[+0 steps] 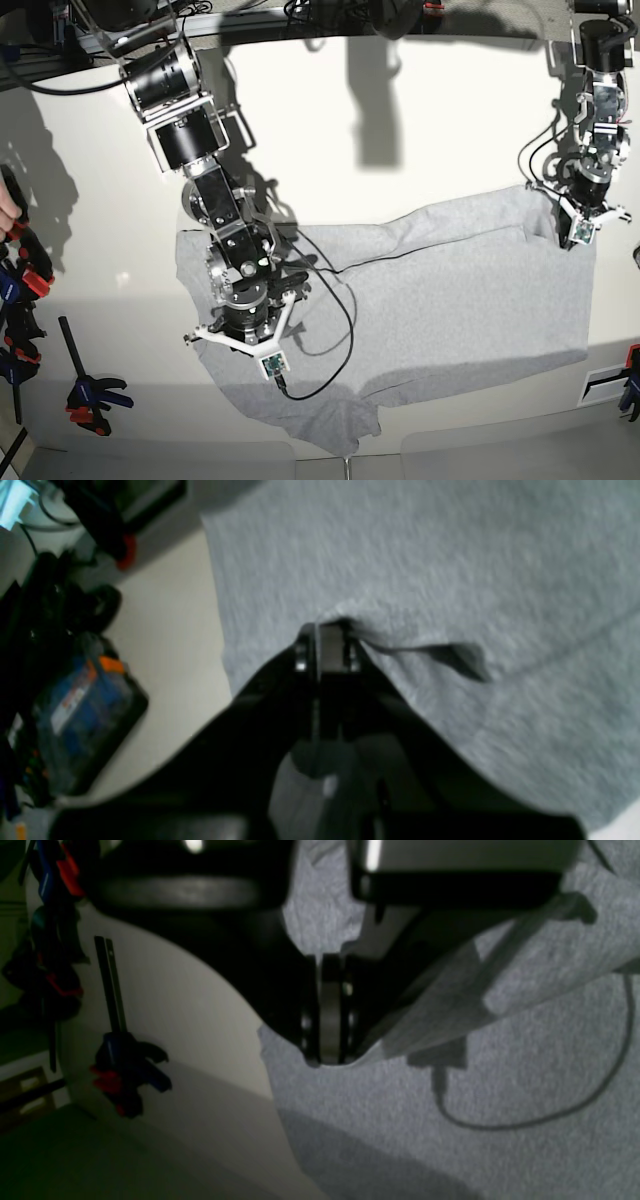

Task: Fold the T-shirt properly
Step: 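Release the shirt edge with the right gripper and lift away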

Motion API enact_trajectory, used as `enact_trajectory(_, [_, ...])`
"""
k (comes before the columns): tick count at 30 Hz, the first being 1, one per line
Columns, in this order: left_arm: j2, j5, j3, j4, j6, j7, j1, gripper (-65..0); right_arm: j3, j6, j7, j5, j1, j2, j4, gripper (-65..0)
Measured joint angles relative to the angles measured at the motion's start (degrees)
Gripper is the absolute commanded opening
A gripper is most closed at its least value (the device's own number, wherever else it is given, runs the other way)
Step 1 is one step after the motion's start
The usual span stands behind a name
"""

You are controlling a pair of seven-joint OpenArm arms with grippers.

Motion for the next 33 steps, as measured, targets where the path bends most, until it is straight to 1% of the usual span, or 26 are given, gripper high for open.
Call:
enact_trajectory(4, [0.0, -0.1, 0.0, -0.4, 0.0, 1.1, -1.9, -65.0, 0.0, 0.0, 1.0, 0.0, 0.6, 0.0, -1.3, -65.0])
enact_trajectory(8, [0.0, -0.1, 0.0, -4.3, 0.0, 0.9, -3.9, -65.0, 0.0, 0.2, 1.4, 1.5, 4.0, -1.1, -8.5, -65.0])
enact_trajectory(12, [0.0, 0.0, 0.0, -9.2, 0.0, 1.4, -5.2, -65.0, 0.0, 0.3, 2.1, 1.5, 7.8, -3.3, -15.7, -65.0])
enact_trajectory(13, [0.0, 0.0, -0.1, -9.7, 0.0, 0.7, -5.1, -65.0, 0.0, 0.4, 2.3, 1.5, 8.7, -3.8, -17.0, -65.0])
enact_trajectory(15, [0.0, 0.0, -0.1, -10.1, 0.0, 0.3, -5.0, -65.0, 0.0, 1.7, 3.6, 1.4, 10.0, -4.3, -18.6, -65.0])
enact_trajectory(18, [0.0, 0.0, -0.1, -10.2, 0.0, -2.4, -5.0, -65.0, 0.0, 1.9, 5.8, 1.1, 11.1, -4.7, -20.4, -65.0])
enact_trajectory(21, [0.0, 0.0, -0.1, -10.2, 0.0, -4.1, -5.0, -65.0, 0.0, 2.2, 5.9, 1.1, 11.2, -4.7, -20.4, -65.0])
enact_trajectory(22, [0.0, 0.0, -0.1, -10.2, 0.0, -4.1, -5.0, -65.0, 0.0, 2.3, 5.9, 0.8, 11.2, -4.7, -20.5, -65.0])
enact_trajectory(23, [0.0, 0.0, -0.1, -10.2, 0.0, -4.1, -5.0, -65.0, 0.0, 2.5, 6.3, -0.9, 11.2, -4.7, -20.5, -65.0])
enact_trajectory(26, [0.0, 0.0, -0.1, -10.2, 0.0, -4.1, -5.0, -65.0, 0.0, 2.5, 10.6, -4.1, 11.1, -4.6, -20.6, -65.0])
enact_trajectory(28, [0.0, 0.0, -0.1, -10.2, 0.0, -4.1, -5.0, -65.0, 0.0, 2.6, 12.2, -5.6, 11.3, -4.6, -20.6, -48.4])
enact_trajectory(29, [0.0, 0.0, -0.1, -10.2, 0.0, -4.1, -5.0, -65.0, 0.0, 2.6, 12.9, -6.3, 11.3, -4.6, -20.6, -41.3])
enact_trajectory(30, [0.0, 0.0, 0.0, -10.2, 0.0, -4.1, -5.0, -65.0, 0.0, 2.6, 13.5, -6.8, 11.3, -4.6, -20.6, -36.2])
enact_trajectory(31, [0.0, 0.0, -0.1, -10.2, 0.0, -4.1, -5.0, -65.0, 0.0, 2.6, 14.2, -7.1, 11.2, -4.6, -20.6, -33.5])
enact_trajectory(33, [0.0, 0.0, -0.1, -10.2, 0.0, -4.1, -5.0, -65.0, 0.0, 2.6, 14.2, -7.1, 11.3, -4.6, -20.6, -33.3])
